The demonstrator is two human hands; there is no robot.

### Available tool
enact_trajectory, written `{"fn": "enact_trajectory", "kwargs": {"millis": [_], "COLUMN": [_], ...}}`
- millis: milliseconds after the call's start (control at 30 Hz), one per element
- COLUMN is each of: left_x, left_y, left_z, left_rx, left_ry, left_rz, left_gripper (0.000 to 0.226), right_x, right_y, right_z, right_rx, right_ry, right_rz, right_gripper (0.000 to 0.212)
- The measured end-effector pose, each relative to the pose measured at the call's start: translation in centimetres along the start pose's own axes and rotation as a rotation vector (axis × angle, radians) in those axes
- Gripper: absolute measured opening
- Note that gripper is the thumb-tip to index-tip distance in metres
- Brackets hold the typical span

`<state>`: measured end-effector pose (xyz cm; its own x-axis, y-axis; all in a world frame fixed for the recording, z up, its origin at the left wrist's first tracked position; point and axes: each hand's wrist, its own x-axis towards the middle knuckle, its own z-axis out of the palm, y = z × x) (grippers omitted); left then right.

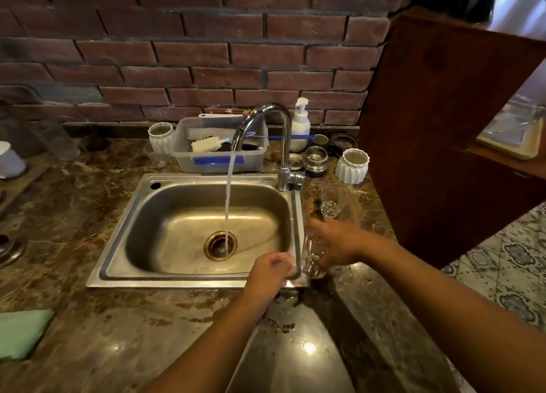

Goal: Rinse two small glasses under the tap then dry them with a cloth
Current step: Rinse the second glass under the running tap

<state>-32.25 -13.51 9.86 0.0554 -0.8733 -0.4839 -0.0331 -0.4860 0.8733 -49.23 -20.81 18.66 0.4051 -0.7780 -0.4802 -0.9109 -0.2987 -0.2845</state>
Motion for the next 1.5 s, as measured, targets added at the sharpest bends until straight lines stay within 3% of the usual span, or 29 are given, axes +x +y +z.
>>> {"fn": "enact_trajectory", "kwargs": {"millis": [67,167,267,333,600,1067,1500], "left_x": [0.0,0.0,-0.4,-0.7,-0.4,0.0,0.0], "left_y": [-1.2,-3.7,-5.8,-7.3,-11.6,-12.3,-12.5], "left_z": [-0.1,-0.3,-0.4,-0.5,-1.8,-2.0,-2.1], "left_rx": [0.338,0.806,1.220,1.343,1.409,1.402,1.387], "left_ry": [0.020,0.017,0.029,0.004,0.022,0.062,0.065], "left_rz": [0.118,0.289,0.315,0.294,0.373,0.383,0.397], "left_gripper": [0.036,0.056,0.067,0.071,0.066,0.070,0.071], "right_x": [0.1,0.6,1.3,1.7,3.9,6.2,6.0], "right_y": [1.3,3.3,4.9,5.6,7.6,8.1,8.1], "right_z": [0.5,1.1,1.5,1.5,1.3,1.5,1.6], "right_rx": [-0.005,0.025,0.031,0.030,0.035,-0.101,-0.197], "right_ry": [0.022,0.061,0.104,0.131,0.130,0.100,0.064], "right_rz": [0.031,0.059,0.082,0.107,0.166,0.158,0.126], "right_gripper": [0.096,0.087,0.090,0.089,0.095,0.091,0.101]}}
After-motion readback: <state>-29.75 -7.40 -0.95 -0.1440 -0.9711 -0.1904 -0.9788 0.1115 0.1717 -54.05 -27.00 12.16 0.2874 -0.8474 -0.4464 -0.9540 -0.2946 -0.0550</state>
